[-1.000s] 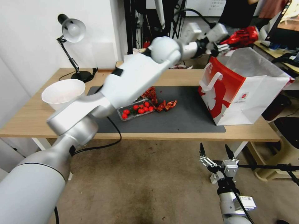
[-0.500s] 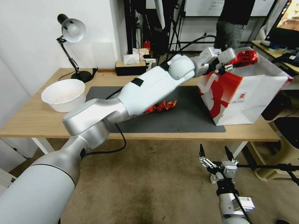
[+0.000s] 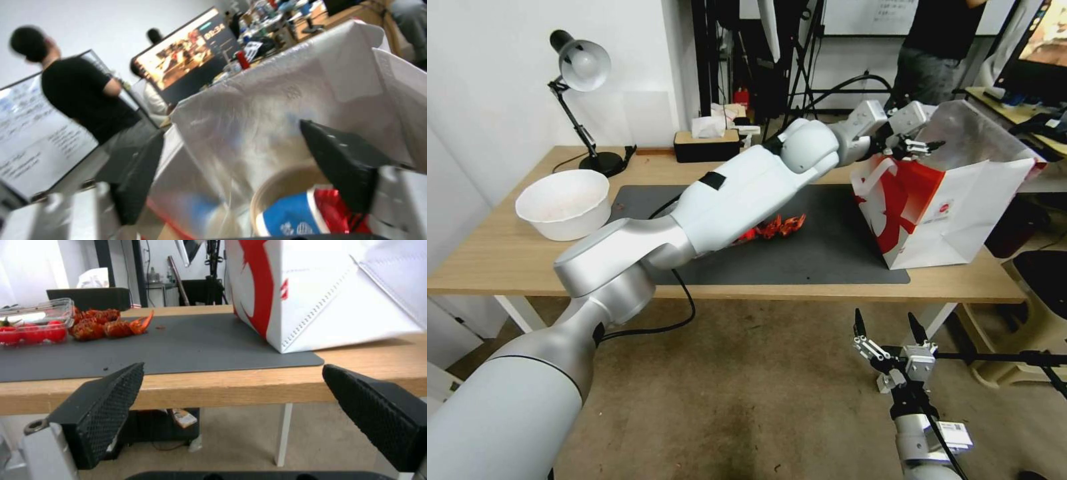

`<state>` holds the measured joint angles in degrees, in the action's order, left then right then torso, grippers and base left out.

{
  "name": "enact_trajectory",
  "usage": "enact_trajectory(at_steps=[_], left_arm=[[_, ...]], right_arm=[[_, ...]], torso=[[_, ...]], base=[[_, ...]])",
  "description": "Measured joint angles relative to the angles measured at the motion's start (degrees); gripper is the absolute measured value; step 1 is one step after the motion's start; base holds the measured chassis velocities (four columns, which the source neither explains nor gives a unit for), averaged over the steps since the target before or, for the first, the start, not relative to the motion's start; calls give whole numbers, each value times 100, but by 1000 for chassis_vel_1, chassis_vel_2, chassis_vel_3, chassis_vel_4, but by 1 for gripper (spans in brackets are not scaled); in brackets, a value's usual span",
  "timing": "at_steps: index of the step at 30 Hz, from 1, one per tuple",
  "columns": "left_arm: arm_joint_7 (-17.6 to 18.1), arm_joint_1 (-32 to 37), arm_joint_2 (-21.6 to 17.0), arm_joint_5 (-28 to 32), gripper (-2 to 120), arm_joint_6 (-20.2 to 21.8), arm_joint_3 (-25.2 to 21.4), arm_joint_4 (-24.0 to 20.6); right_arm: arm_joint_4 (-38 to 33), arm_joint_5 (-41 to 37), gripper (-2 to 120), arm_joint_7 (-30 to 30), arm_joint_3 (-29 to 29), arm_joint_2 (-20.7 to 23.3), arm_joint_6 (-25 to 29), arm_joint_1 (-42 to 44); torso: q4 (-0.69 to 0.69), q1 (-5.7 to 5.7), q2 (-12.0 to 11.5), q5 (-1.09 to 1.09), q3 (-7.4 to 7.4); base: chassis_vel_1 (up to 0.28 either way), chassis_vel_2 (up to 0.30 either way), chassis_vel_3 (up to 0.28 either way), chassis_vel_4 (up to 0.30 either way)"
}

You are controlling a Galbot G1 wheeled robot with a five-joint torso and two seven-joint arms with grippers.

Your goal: Pick up the trash from the table and place it into the takeout bag.

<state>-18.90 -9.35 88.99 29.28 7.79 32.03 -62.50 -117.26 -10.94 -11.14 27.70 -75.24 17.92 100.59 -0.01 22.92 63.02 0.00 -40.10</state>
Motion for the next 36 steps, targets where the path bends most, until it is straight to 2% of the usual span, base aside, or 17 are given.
enact_trajectory(at_steps=[3,5,10,13,14,17,18,21,23,25,27,29,31,32,33,34,36], left_arm=[[17,47,-81,0,86,23,-48,-81],[44,126,-206,6,99,105,-118,-220],[119,255,-435,75,100,310,-208,-496],[408,548,-879,274,100,434,-443,-989],[408,548,-879,274,100,434,-443,-989],[878,853,-1184,664,100,469,-833,-1405],[878,853,-1184,664,100,469,-833,-1405],[1454,1161,-1448,1084,100,477,-1161,-1732],[1527,1215,-1488,1103,100,478,-1199,-1773],[1915,1515,-1691,1227,100,526,-1403,-2055],[2082,1679,-1793,1235,100,557,-1520,-2193],[2779,2329,-2126,1146,100,741,-2000,-2773],[2964,2515,-2209,1135,100,792,-2109,-2954],[3374,3035,-2417,1097,100,839,-2383,-3411],[3575,3537,-2582,997,100,819,-2617,-3716],[3575,3537,-2582,997,100,819,-2617,-3716],[3631,4196,-2768,877,100,705,-2940,-4024]], right_arm=[[-1,0,100,0,0,-1,1,3],[-1,0,100,0,0,-1,8,5],[-1,0,100,0,1,9,22,8],[-12,0,100,0,-3,46,25,-2],[-12,0,100,0,-3,46,25,-2],[-14,24,100,0,-29,44,7,-27],[-14,24,100,0,-29,44,7,-27],[-31,82,100,0,-83,23,-17,-30],[-36,85,100,0,-89,22,-20,-29],[-63,96,100,-1,-97,22,-33,-26],[-75,97,100,-2,-98,27,-38,-23],[-79,100,100,-3,-98,44,-46,-23],[-79,100,100,-3,-100,46,-48,-24],[-79,101,100,-3,-114,49,-53,-35],[-79,105,100,-3,-130,51,-57,-46],[-79,105,100,-3,-130,51,-57,-46],[-79,125,100,-4,-155,57,-61,-63]], torso=[[1,0,0,0,0],[0,0,0,0,0],[1,0,0,-1,0],[2,0,0,-2,0],[2,0,0,-2,0],[1,0,0,-1,0],[1,0,0,-1,0],[1,0,0,-1,0],[0,0,0,-1,0],[0,0,0,0,0],[0,0,0,-1,0],[1,0,0,-1,0],[1,0,0,-2,0],[1,0,0,-1,0],[2,-1,0,-2,0],[2,-1,0,-2,0],[1,0,0,-1,0]], base=[[0,0,0,0],[0,0,0,0],[0,0,0,0],[0,0,0,0],[0,0,0,0],[0,0,0,0],[0,0,0,0],[0,0,0,0],[0,0,0,0],[0,0,0,0],[0,0,0,0],[0,0,0,0],[0,0,0,0],[0,0,0,0],[0,0,0,0],[0,0,0,0],[0,0,0,0]])
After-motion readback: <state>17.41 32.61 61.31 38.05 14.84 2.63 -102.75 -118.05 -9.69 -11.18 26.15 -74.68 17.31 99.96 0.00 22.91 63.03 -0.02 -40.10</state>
